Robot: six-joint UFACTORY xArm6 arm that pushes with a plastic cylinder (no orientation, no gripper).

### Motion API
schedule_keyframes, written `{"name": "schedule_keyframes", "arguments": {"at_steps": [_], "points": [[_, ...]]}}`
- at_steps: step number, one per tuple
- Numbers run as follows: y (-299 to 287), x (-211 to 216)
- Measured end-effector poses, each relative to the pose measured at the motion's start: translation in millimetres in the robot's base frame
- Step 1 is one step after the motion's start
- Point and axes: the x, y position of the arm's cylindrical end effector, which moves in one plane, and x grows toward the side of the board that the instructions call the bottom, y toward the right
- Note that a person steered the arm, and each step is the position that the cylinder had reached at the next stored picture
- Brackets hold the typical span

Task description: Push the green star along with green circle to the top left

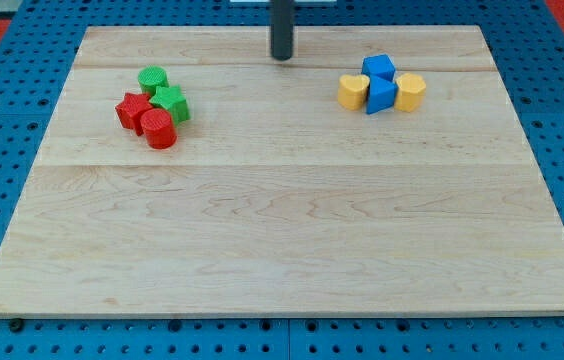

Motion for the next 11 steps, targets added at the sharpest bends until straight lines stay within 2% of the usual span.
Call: {"name": "schedule_keyframes", "arguments": {"at_steps": [1, 4, 6, 8, 9, 10, 11], "points": [[-22, 41], [-22, 49], [-51, 52], [-77, 96], [-130, 82], [-141, 37], [-133, 12]]}}
